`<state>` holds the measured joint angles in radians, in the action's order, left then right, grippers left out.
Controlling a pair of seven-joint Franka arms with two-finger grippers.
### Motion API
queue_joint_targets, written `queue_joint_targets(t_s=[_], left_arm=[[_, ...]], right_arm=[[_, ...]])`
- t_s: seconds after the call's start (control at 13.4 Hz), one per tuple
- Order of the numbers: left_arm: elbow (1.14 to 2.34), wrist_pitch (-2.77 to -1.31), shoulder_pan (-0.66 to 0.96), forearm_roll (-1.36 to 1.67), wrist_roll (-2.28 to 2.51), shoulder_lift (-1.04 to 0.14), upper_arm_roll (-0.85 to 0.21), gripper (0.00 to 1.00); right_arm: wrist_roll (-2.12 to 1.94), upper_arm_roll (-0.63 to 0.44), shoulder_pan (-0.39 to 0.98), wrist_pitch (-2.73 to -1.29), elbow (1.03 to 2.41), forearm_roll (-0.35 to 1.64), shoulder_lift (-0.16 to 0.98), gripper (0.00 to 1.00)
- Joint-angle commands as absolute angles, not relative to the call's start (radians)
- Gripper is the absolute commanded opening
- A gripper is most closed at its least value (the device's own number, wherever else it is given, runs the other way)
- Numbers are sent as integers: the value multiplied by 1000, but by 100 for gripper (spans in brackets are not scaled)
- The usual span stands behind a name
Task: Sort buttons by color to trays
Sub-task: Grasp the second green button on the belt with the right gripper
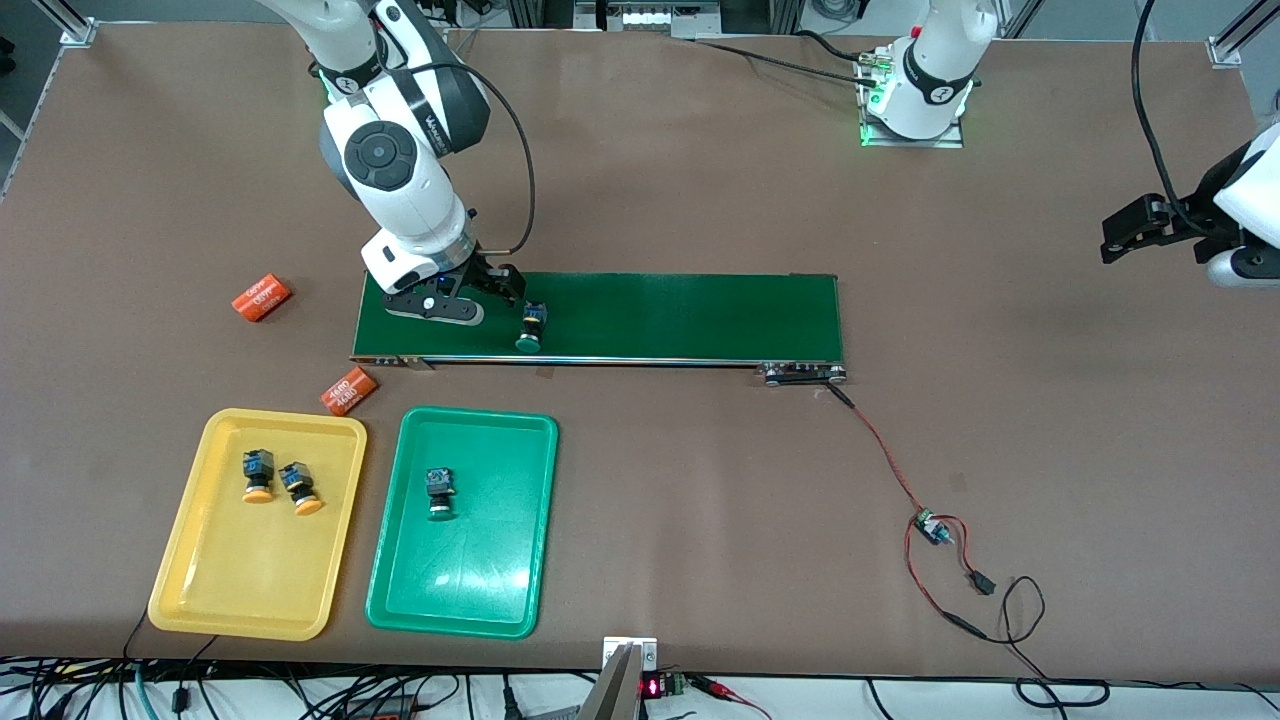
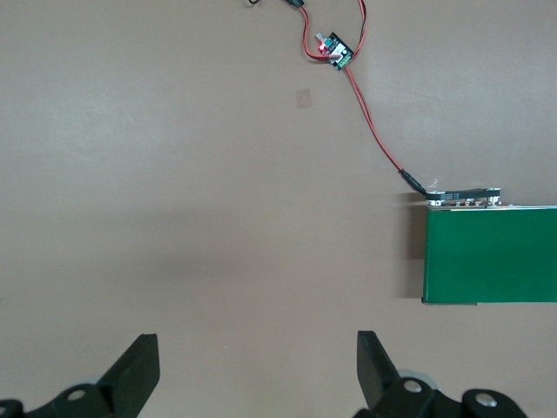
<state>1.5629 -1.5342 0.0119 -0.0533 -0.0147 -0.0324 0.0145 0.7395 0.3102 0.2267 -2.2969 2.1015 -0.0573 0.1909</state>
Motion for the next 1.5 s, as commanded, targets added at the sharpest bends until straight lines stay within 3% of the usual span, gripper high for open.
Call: queue_joint_targets(t_s=[0.0, 0.37, 1.27, 1.42], left_arm=[[1543, -1514, 11, -43, -12, -34, 17, 100], [1543, -1514, 12, -43, -12, -34, 17, 100], [1543, -1513, 12, -41, -12, -32, 15, 100], [1543, -1513, 12, -41, -12, -32, 15, 100]], right_arm=[[765, 328, 207, -2342, 2121, -54, 201, 100], [727, 330, 224, -2396, 2125, -147, 262, 100], [663, 328, 222, -2450, 2132, -164, 331, 100], [646, 327, 213, -2457, 2131, -187, 348, 96]])
